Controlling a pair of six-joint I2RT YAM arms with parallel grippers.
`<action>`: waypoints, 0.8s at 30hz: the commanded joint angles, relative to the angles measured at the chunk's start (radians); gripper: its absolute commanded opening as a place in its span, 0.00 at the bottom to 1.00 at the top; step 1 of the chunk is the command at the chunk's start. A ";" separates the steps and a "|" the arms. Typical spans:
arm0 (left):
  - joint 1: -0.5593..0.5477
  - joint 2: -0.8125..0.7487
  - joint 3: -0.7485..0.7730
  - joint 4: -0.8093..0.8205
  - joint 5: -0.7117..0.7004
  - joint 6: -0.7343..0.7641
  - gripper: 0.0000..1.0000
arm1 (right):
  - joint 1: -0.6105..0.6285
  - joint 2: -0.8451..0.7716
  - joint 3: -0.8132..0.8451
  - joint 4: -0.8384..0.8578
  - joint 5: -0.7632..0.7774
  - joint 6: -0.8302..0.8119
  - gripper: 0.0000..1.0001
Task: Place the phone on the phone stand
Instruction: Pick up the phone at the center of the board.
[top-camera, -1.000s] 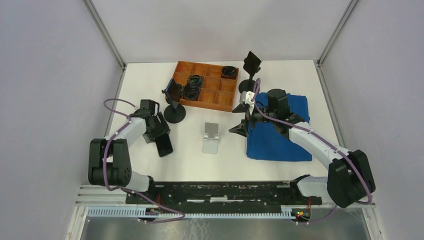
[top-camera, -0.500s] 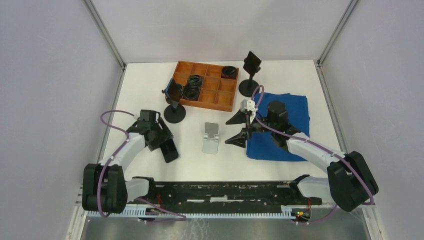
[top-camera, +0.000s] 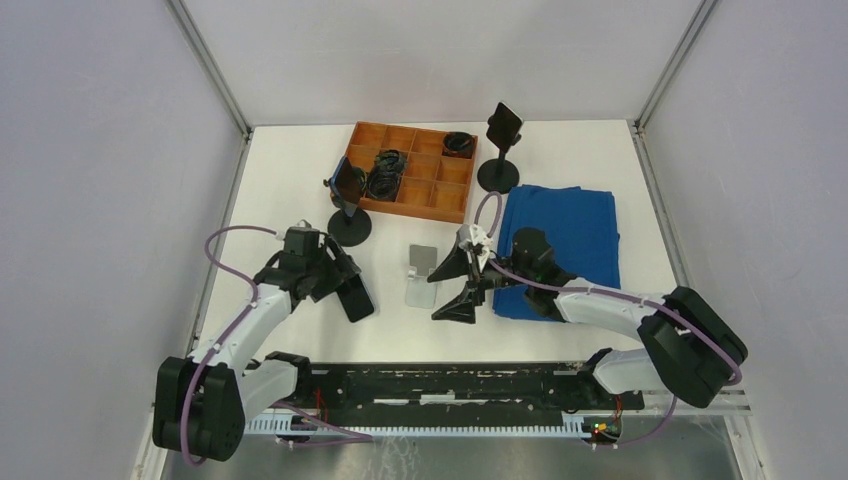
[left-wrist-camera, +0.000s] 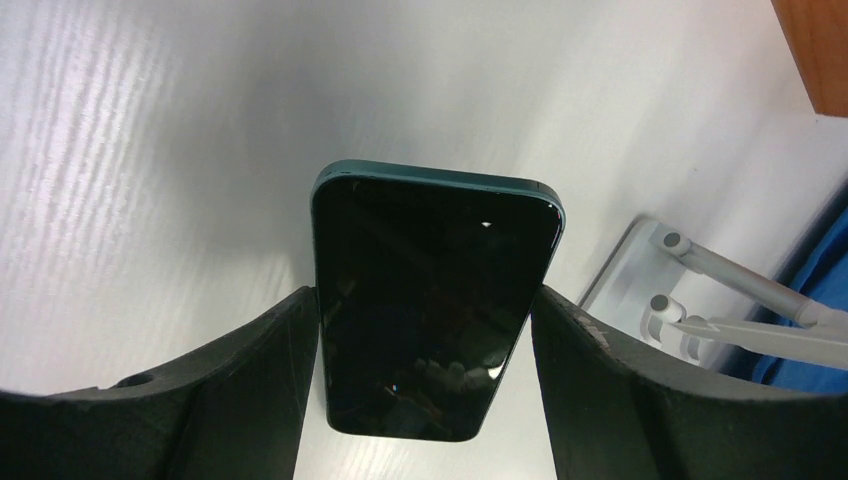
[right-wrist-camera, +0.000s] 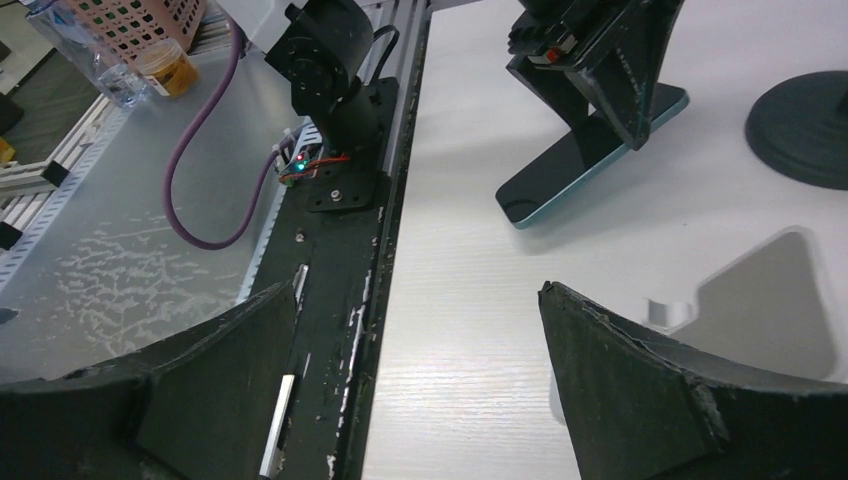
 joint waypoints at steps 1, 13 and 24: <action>-0.045 -0.043 -0.019 0.091 0.020 -0.073 0.40 | 0.059 0.043 0.013 0.019 0.087 0.001 0.94; -0.175 -0.090 -0.084 0.196 0.017 -0.151 0.40 | 0.236 0.143 0.069 -0.123 0.477 0.096 0.69; -0.263 -0.123 -0.114 0.248 -0.002 -0.216 0.40 | 0.269 0.234 0.054 -0.078 0.602 0.281 0.70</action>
